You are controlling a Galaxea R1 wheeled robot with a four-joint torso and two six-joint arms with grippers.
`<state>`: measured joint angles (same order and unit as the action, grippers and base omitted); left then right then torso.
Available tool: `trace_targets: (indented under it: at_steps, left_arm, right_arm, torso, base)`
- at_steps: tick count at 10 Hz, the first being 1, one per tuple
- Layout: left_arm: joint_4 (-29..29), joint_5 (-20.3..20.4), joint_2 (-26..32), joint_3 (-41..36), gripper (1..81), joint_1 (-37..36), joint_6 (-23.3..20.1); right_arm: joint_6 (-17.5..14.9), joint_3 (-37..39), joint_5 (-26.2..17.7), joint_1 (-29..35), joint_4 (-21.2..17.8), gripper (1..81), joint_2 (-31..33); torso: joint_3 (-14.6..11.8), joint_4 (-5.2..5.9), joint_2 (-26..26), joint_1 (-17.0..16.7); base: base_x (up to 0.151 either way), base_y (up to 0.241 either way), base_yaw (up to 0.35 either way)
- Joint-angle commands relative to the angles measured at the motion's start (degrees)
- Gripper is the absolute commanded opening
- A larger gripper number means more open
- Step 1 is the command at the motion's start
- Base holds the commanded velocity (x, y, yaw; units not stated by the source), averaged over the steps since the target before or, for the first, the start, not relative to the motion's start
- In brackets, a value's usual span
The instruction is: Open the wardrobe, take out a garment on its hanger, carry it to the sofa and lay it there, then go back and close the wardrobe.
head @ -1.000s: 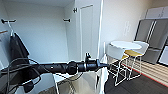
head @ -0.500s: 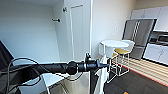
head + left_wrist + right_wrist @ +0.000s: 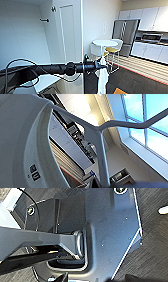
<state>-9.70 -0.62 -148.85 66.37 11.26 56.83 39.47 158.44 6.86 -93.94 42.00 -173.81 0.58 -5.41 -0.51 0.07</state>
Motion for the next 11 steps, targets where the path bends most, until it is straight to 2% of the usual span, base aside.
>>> trace_targets:
  at_steps: [1,6,11]
  left_arm:
    - [-1.81,2.73,-0.31,-1.67,1.0,-9.9,-1.11]
    - [-2.43,2.03,-0.32,-2.46,1.0,-9.55,-1.19]
    - [-4.18,2.03,5.48,-4.49,1.0,-9.55,-1.11]
  right_arm:
    - [0.17,0.28,-1.77,1.16,-0.24,81.1,-0.24]
    - [0.08,-0.16,-1.41,0.72,0.02,81.1,-1.3]
    - [-0.54,-0.16,-2.21,0.28,0.54,81.1,-3.85]
  torso:
    - [0.0,0.0,0.0,0.0]
    - [0.0,0.0,0.0,0.0]
    - [0.0,0.0,0.0,0.0]
  base:
    - [0.0,0.0,-0.261]
    - [0.0,0.0,-0.261]
    - [0.0,0.0,-0.261]
